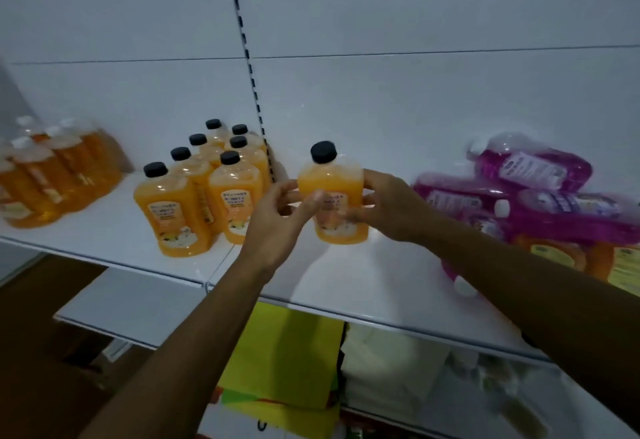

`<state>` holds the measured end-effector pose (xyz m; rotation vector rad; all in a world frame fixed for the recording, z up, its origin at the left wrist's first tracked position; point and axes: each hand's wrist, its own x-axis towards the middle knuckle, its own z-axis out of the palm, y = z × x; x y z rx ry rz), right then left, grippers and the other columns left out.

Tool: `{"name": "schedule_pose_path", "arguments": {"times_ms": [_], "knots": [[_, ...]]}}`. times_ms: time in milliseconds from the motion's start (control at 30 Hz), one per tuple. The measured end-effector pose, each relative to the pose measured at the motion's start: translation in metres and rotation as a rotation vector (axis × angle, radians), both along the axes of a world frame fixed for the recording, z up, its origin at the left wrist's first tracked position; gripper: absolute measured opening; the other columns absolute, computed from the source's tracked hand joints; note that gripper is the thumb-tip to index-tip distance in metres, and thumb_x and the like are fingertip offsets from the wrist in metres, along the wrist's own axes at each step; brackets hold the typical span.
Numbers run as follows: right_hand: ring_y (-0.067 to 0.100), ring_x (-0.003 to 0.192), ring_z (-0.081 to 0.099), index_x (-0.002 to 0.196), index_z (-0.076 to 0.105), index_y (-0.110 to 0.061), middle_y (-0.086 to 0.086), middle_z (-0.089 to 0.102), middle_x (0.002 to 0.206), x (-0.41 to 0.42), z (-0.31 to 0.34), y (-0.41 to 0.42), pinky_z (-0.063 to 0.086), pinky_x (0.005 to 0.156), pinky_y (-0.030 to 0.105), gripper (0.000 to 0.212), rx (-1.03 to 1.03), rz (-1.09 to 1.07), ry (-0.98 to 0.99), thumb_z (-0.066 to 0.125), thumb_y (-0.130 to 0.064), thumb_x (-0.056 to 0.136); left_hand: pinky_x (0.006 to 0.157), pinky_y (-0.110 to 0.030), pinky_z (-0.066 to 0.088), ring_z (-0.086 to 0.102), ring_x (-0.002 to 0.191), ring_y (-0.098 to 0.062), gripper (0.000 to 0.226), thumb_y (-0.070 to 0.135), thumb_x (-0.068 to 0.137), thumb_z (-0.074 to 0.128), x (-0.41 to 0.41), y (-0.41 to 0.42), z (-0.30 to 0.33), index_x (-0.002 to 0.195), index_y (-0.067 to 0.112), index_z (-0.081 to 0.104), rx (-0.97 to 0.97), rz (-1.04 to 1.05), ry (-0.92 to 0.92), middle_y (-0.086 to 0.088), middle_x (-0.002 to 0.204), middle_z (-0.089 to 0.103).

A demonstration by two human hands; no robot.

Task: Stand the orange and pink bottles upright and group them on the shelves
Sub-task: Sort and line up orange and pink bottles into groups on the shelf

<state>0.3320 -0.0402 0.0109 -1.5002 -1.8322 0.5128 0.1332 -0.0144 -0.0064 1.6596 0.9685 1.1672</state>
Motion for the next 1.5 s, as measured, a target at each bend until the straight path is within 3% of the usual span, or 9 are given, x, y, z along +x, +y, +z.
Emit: {"name": "schedule_pose_path", "arguments": {"times_ms": [133,333,467,667,867,1100,1233,1400,1500], "knots": [[0.012,0.104,0.065,0.125,0.052,-0.021,-0.003,0.066,0.115,-0.040,0.007,0.013,0.058,0.075,0.032,0.048,-0.121,0.189,0.345,0.074,-0.025,0.082,0.082,-0.023,0.054,0.063,0.100,-0.003,0.057,0.033,0.073,0.082,-0.035,0.004,-0.013,0.123,0.025,0.057,0.057,-0.020,0.130,0.011,0.111,0.067],[0.000,0.096,0.065,0.128,0.041,-0.023,-0.011,0.060,0.113,-0.098,0.000,0.037,0.056,0.068,0.020,0.055,-0.137,0.322,0.389,0.072,-0.016,0.084,0.079,-0.024,0.056,0.067,0.100,-0.009,0.064,0.019,0.068,0.083,-0.092,0.011,-0.045,0.124,0.016,0.052,-0.016,0.074,0.081,0.003,0.111,0.069],[0.016,0.113,0.059,0.131,0.045,-0.028,0.001,0.048,0.136,-0.128,-0.012,0.060,0.057,0.086,0.039,0.077,-0.017,0.204,0.221,0.077,-0.054,0.066,0.081,-0.034,0.058,0.066,0.099,-0.011,0.062,0.024,0.067,0.085,-0.119,0.025,-0.065,0.116,0.016,0.047,-0.052,0.175,0.121,0.000,0.110,0.066],[0.019,0.114,0.053,0.128,0.055,-0.028,-0.003,0.046,0.128,-0.156,-0.020,0.079,0.052,0.091,0.046,0.069,0.196,0.074,-0.048,0.076,-0.055,0.068,0.071,-0.019,0.053,0.063,0.088,0.001,0.050,0.030,0.068,0.086,-0.132,0.043,-0.076,0.109,0.018,0.061,0.037,0.346,0.261,0.009,0.099,0.068],[0.021,0.104,0.057,0.122,0.053,-0.019,0.002,0.050,0.121,-0.164,-0.025,0.082,0.054,0.085,0.044,0.063,0.291,-0.009,-0.060,0.081,-0.041,0.071,0.059,-0.003,0.042,0.060,0.077,0.007,0.039,0.035,0.071,0.083,-0.128,0.050,-0.081,0.104,0.022,0.066,0.055,0.416,0.319,0.015,0.090,0.066],[0.022,0.108,0.055,0.124,0.052,-0.014,0.006,0.047,0.123,-0.167,-0.027,0.081,0.051,0.089,0.036,0.058,0.301,-0.018,-0.107,0.078,-0.035,0.076,0.071,-0.022,0.051,0.064,0.083,-0.008,0.039,0.036,0.075,0.079,-0.123,0.049,-0.089,0.109,0.021,0.065,0.065,0.460,0.369,0.008,0.100,0.070],[0.024,0.117,0.051,0.129,0.050,-0.013,0.007,0.046,0.129,-0.167,-0.029,0.077,0.049,0.096,0.037,0.058,0.294,-0.016,-0.124,0.076,-0.030,0.079,0.083,-0.031,0.053,0.065,0.100,-0.016,0.041,0.025,0.085,0.071,-0.121,0.040,-0.095,0.123,0.022,0.057,0.041,0.435,0.391,0.005,0.112,0.068],[0.022,0.127,0.047,0.144,0.031,-0.026,0.000,0.037,0.144,-0.154,-0.032,0.061,0.048,0.099,0.045,0.073,0.189,0.092,-0.093,0.069,-0.038,0.083,0.106,-0.040,0.040,0.037,0.133,-0.027,0.075,0.020,0.083,0.071,-0.112,0.002,-0.108,0.146,0.014,0.031,0.133,0.593,0.359,-0.009,0.145,0.036],[0.023,0.125,0.048,0.143,0.033,-0.024,0.002,0.042,0.142,-0.125,-0.034,0.038,0.046,0.098,0.045,0.066,0.183,0.088,-0.125,0.066,-0.034,0.086,0.095,-0.046,0.048,0.047,0.119,-0.024,0.060,0.018,0.086,0.070,-0.094,-0.022,-0.112,0.138,0.015,0.042,0.275,0.619,0.275,-0.002,0.129,0.045]]}}
